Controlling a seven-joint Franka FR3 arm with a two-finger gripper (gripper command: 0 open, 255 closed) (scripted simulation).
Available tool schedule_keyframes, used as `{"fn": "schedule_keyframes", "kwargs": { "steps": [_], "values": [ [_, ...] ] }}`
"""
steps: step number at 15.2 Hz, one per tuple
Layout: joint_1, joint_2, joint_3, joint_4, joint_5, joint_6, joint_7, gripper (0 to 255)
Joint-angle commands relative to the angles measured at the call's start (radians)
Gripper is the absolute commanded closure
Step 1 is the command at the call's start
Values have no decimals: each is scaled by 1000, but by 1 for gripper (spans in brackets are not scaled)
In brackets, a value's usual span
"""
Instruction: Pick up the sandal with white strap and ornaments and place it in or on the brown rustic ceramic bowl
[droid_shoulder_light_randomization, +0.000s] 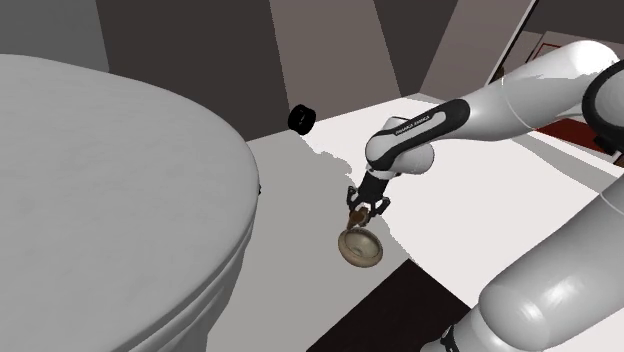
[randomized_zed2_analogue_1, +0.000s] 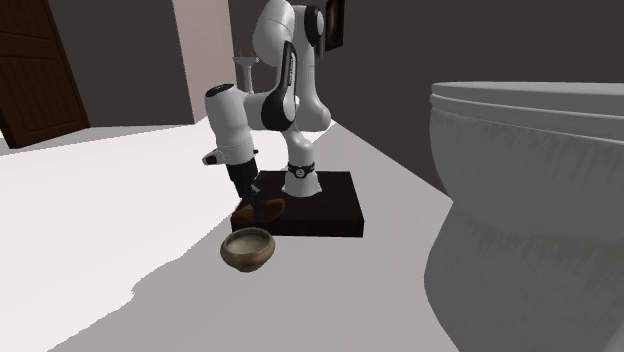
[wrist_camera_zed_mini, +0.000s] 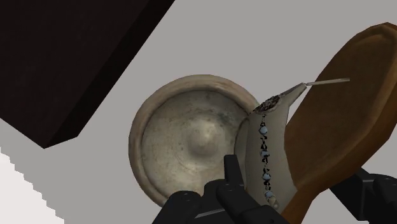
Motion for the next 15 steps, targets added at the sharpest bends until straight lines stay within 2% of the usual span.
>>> {"fn": "schedule_keyframes", "kwargs": {
  "steps": [1,3,15],
  "values": [
    [-26,16,-28,22,-11,-12,-47,255],
    [-51,26,-55,37,-21,-22,-91,255],
    [-49,177,-47,17,31,146,-140,255]
  ]
}}
